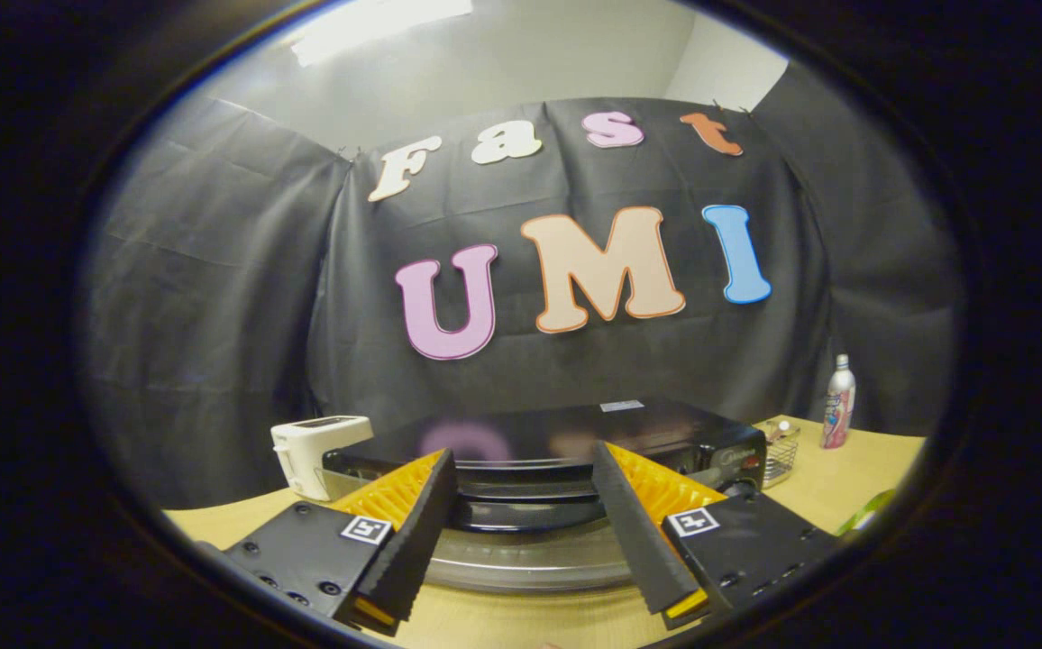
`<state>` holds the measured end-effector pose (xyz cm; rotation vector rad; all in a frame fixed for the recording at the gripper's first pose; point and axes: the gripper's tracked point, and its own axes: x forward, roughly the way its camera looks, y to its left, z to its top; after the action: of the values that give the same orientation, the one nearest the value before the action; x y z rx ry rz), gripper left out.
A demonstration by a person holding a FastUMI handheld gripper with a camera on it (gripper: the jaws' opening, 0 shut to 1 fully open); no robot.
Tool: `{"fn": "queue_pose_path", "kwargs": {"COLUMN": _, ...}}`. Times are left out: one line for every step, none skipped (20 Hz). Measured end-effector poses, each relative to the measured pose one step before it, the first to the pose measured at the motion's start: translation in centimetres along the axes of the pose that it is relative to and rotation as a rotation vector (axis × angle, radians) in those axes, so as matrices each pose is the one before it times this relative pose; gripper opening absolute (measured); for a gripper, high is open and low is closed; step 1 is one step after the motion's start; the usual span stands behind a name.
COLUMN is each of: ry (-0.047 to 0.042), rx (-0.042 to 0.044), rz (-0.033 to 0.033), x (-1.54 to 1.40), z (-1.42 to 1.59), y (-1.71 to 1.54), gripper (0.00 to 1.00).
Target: Open the toaster oven, put the food inside, and close the toaster oven door.
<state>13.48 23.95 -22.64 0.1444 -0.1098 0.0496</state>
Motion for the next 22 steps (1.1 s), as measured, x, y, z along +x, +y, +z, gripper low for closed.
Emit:
{"fn": "queue_pose_path", "kwargs": {"ry": 0.00986, "rx": -0.01049, "rz": 0.00109, "x": -0.868, "z": -0.218, "y": 0.031, "gripper": 0.95}}
{"fn": "queue_pose_path", "kwargs": {"ry": 0.0089, "rx": -0.00991, "rz": 0.00199, "x": -0.961, "z": -0.267, "y": 0.093, "gripper": 0.95}}
{"fn": "queue_pose_path", "kwargs": {"ry": 0.01581, "rx": -0.00734, "rz": 0.00347, "x": -0.933, "z": -0.326, "y": 0.068, "gripper": 0.95}}
{"fn": "queue_pose_path", "kwargs": {"ry": 0.01826, "rx": -0.00079, "rz": 0.0046, "x": -0.868, "z": -0.378, "y": 0.024, "gripper": 0.95}}
{"fn": "queue_pose_path", "kwargs": {"ry": 0.02363, "rx": 0.00394, "rz": 0.00393, "x": -0.84, "z": -0.486, "y": 0.054, "gripper": 0.95}}
{"fn": "queue_pose_path", "kwargs": {"ry": 0.02705, "rx": 0.00122, "rz": 0.00427, "x": -0.85, "z": -0.542, "y": 0.007, "gripper": 0.95}}
{"fn": "queue_pose_path", "kwargs": {"ry": 0.03101, "rx": -0.00025, "rz": 0.0039, "x": -0.733, "z": -0.547, "y": 0.004, "gripper": 0.95}}
{"fn": "queue_pose_path", "kwargs": {"ry": 0.02642, "rx": -0.00167, "rz": 0.00504, "x": -0.621, "z": -0.577, "y": 0.033, "gripper": 0.95}}
{"fn": "queue_pose_path", "kwargs": {"ry": 0.02546, "rx": -0.00041, "rz": 0.00494, "x": -0.543, "z": -0.501, "y": -0.011, "gripper": 0.95}}
{"fn": "queue_pose_path", "kwargs": {"ry": 0.02354, "rx": 0.00191, "rz": 0.00461, "x": -0.429, "z": -0.484, "y": 0.022, "gripper": 0.95}}
{"fn": "queue_pose_path", "kwargs": {"ry": 0.023, "rx": 0.004, "rz": 0.00528, "x": -0.45, "z": -0.436, "y": 0.034, "gripper": 0.95}}
{"fn": "queue_pose_path", "kwargs": {"ry": 0.02587, "rx": 0.00226, "rz": 0.00747, "x": -0.279, "z": -0.622, "y": 0.003, "gripper": 0.95}}
{"fn": "queue_pose_path", "kwargs": {"ry": 0.0321, "rx": 0.00367, "rz": 0.00828, "x": -0.381, "z": -0.53, "y": 0.002, "gripper": 0.95}}
{"fn": "queue_pose_path", "kwargs": {"ry": 0.03294, "rx": 0.00764, "rz": 0.00929, "x": -0.217, "z": -0.738, "y": -0.061, "gripper": 0.95}}
{"fn": "queue_pose_path", "kwargs": {"ry": 0.03414, "rx": 0.01188, "rz": 0.00986, "x": -0.207, "z": -0.546, "y": -0.007, "gripper": 0.95}}
{"fn": "queue_pose_path", "kwargs": {"ry": 0.03225, "rx": 0.01667, "rz": 0.00768, "x": -0.16, "z": -0.558, "y": -0.107, "gripper": 0.95}}
{"fn": "queue_pose_path", "kwargs": {"ry": 0.03301, "rx": 0.01814, "rz": 0.00859, "x": -0.077, "z": -0.511, "y": -0.091, "gripper": 0.95}}
{"fn": "queue_pose_path", "kwargs": {"ry": 0.03495, "rx": 0.01961, "rz": 0.00927, "x": 0.019, "z": -0.791, "y": -0.121, "gripper": 0.94}}
{"fn": "queue_pose_path", "kwargs": {"ry": 0.03224, "rx": 0.01848, "rz": 0.00909, "x": 0.117, "z": -0.749, "y": -0.167, "gripper": 0.94}}
{"fn": "queue_pose_path", "kwargs": {"ry": 0.0311, "rx": 0.01406, "rz": 0.00296, "x": 0.119, "z": -0.747, "y": -0.27, "gripper": 0.93}}
{"fn": "queue_pose_path", "kwargs": {"ry": 0.03018, "rx": 0.008, "rz": -0.00411, "x": 0.359, "z": -0.757, "y": -0.438, "gripper": 0.92}}
{"fn": "queue_pose_path", "kwargs": {"ry": 0.03093, "rx": 0.00561, "rz": -0.00096, "x": 0.361, "z": -0.914, "y": -0.374, "gripper": 0.92}}
